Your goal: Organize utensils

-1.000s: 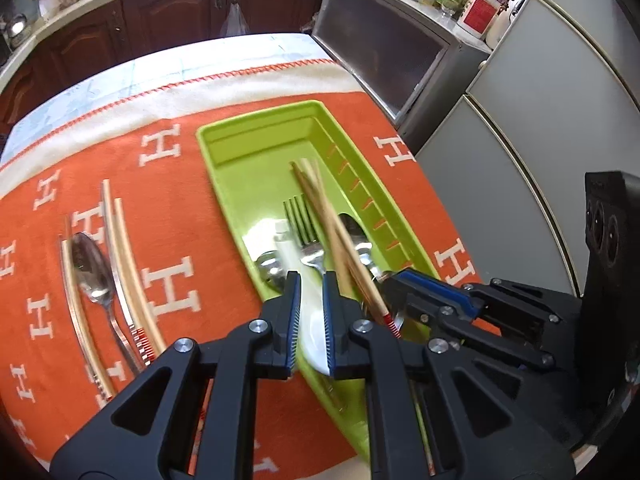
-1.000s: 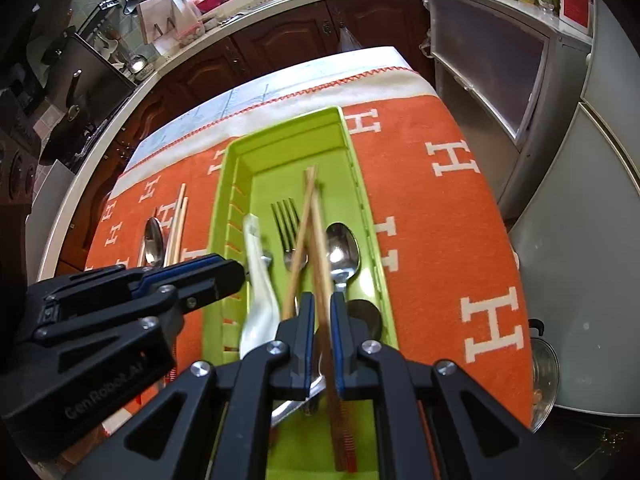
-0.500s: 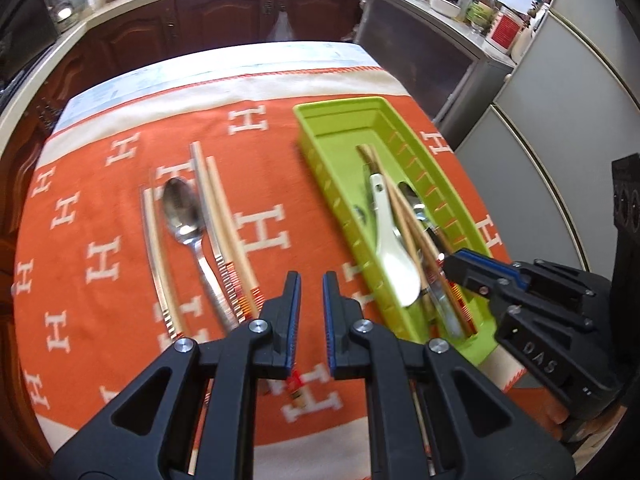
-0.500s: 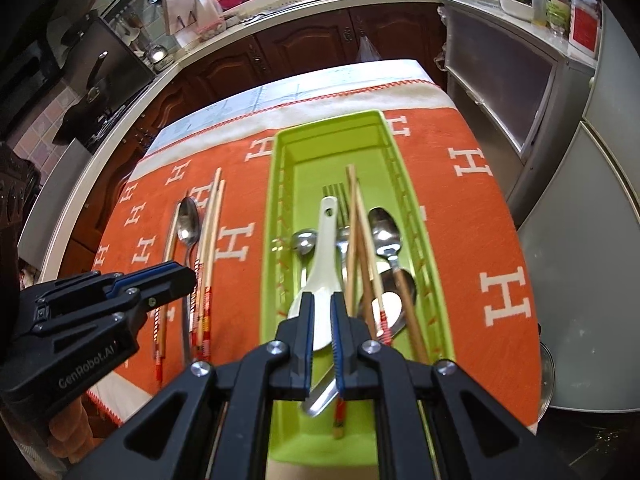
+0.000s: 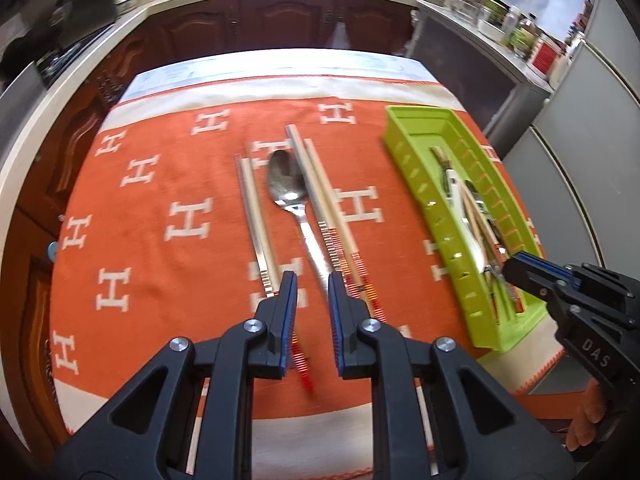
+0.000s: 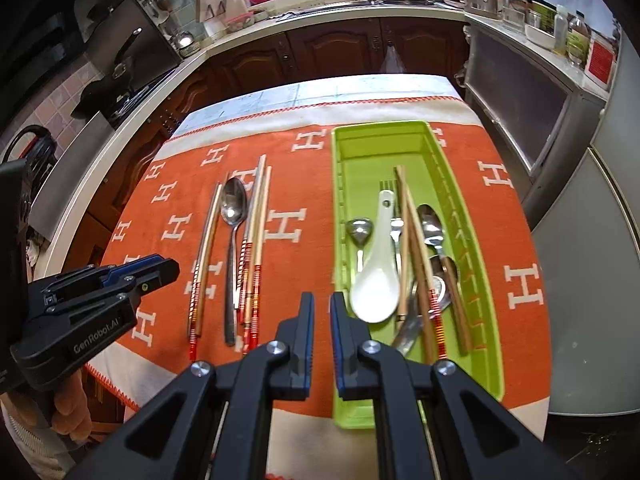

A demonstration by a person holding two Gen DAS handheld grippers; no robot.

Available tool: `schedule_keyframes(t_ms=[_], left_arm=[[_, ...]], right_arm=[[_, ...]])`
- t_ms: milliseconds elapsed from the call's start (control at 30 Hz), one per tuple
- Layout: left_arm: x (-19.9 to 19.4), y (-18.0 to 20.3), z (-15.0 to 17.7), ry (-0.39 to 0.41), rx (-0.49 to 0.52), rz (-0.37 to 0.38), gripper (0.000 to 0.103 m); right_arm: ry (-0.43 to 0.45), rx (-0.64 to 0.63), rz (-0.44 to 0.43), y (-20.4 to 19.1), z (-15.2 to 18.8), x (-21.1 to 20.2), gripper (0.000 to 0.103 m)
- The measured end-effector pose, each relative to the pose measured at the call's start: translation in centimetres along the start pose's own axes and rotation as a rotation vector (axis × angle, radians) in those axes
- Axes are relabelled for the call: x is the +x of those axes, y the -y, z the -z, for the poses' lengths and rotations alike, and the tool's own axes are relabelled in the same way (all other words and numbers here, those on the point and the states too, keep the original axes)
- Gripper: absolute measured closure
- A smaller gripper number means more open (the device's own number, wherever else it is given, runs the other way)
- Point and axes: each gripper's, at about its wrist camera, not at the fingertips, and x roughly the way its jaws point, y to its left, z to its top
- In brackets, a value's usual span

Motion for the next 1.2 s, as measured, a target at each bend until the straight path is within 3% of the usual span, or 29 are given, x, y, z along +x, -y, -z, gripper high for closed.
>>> schedule_keyframes(t_ms=[267,533,900,1200], left_arm=[[-0.1,-4.0,0.7,-0.001,-0.066,-0.033,0.090],[1.3,-6.3,-0.6,-0.016,-0.094,-0.034,0.090],[6.2,-7.6,-3.7,-0.107,-0.131,0.058,0.090],[10.4,-7.9,-4.0,-0.201,-0.194,0.129,0.090]], right_arm=[[-0.023,-0.048,-0.024,-2.8,-0.5,1.0,0.095],[-0.070,-0.053,-0.066,-4.3,-2.5,3.6,0.095],[-0.141,0.006,-0.144,-4.4,-7.0,8.5,0.095],[-0.213,0.080,-0.197,-3.5,-8.3,12.2,0.095]])
